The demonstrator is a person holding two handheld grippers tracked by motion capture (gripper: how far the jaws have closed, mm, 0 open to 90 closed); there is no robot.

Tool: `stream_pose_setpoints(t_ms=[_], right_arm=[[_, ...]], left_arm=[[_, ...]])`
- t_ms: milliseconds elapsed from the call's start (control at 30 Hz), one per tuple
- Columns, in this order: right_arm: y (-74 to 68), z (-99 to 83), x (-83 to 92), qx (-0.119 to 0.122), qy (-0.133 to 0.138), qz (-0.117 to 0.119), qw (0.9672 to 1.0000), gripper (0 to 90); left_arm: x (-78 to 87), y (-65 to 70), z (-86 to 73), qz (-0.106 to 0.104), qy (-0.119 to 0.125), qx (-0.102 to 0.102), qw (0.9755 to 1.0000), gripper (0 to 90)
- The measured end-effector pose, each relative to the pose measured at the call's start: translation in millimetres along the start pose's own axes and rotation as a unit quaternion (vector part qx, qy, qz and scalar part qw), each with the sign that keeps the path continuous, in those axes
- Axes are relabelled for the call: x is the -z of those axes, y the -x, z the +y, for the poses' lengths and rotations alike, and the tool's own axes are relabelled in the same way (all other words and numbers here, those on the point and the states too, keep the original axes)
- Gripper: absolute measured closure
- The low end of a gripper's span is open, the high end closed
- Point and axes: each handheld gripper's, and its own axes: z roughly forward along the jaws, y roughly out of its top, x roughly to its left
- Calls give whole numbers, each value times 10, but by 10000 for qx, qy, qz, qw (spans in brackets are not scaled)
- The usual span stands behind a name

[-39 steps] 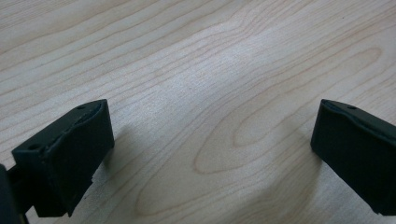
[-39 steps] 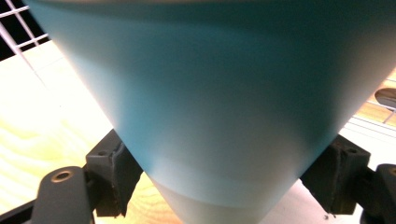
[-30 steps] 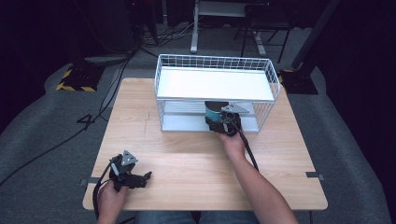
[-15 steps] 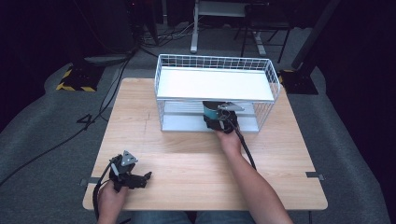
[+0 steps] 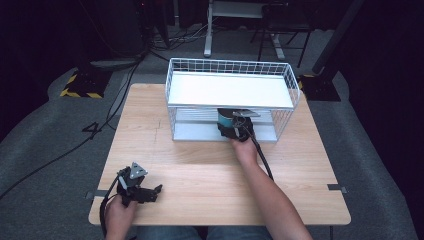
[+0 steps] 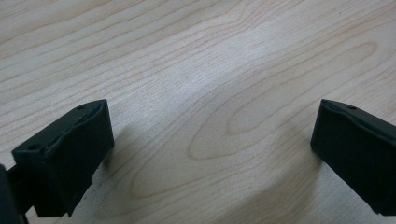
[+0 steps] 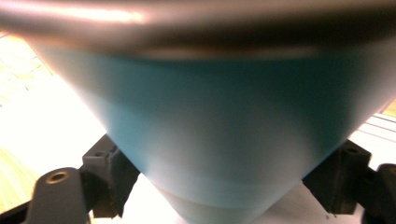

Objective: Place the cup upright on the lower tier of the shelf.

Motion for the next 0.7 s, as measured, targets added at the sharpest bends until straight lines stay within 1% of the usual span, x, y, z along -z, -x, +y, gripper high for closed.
stream_pose_setpoints(t_ms=[33, 67, 167, 200, 233, 267, 367, 400, 433, 500, 533, 567, 600, 633, 667, 700], right_arm=[[-3, 0, -3, 25, -16, -84, 10000, 165], [-4, 2, 1, 25, -18, -129, 9999, 158], [0, -3, 7, -18, -68, -161, 9998, 152], [2, -3, 33, -25, -26, -152, 9999, 149], [2, -3, 33, -25, -26, -152, 9999, 149], [0, -5, 64, 68, 2, -192, 9998, 131], [-2, 0, 101, 118, 4, -202, 9997, 122], [-3, 11, 149, 182, 14, -229, 9996, 102], [-3, 11, 149, 182, 14, -229, 9996, 102], [4, 21, 203, 217, 43, -211, 9995, 87], [13, 22, 257, 254, 46, -212, 9994, 78], [13, 22, 257, 254, 46, -212, 9994, 78], [13, 19, 315, 215, -15, -184, 9996, 76], [13, 19, 315, 215, -15, -184, 9996, 76], [30, 16, 372, 251, 6, -173, 9995, 68], [30, 16, 372, 251, 6, -173, 9995, 68]], left_arm=[[0, 0, 0, 0, 0, 2, 10000, 0], [0, 0, 0, 1, 0, 2, 10000, 0], [-3, -1, 2, -10, -2, 2, 10000, 0], [-5, -11, 8, -6, 0, -64, 10000, 0], [-7, -10, 11, -6, -1, -61, 10000, 0], [-14, -7, 18, -25, -7, -33, 10000, 0], [-22, -7, 26, -34, 3, -38, 10000, 0], [-29, -13, 37, -37, -3, -82, 10000, 0], [-29, -13, 37, -37, -3, -82, 10000, 0], [-36, -8, 41, -44, 2, -39, 10000, 0], [-35, -12, 44, -55, -13, -59, 10000, 0], [-36, -18, 47, -55, -16, -98, 9999, 0], [-37, -19, 49, -45, -13, -104, 9999, 0], [-37, -19, 49, -45, -13, -104, 9999, 0], [-38, -19, 50, -45, -12, -104, 9999, 0], [-40, -18, 51, -57, -8, -93, 9999, 0]])
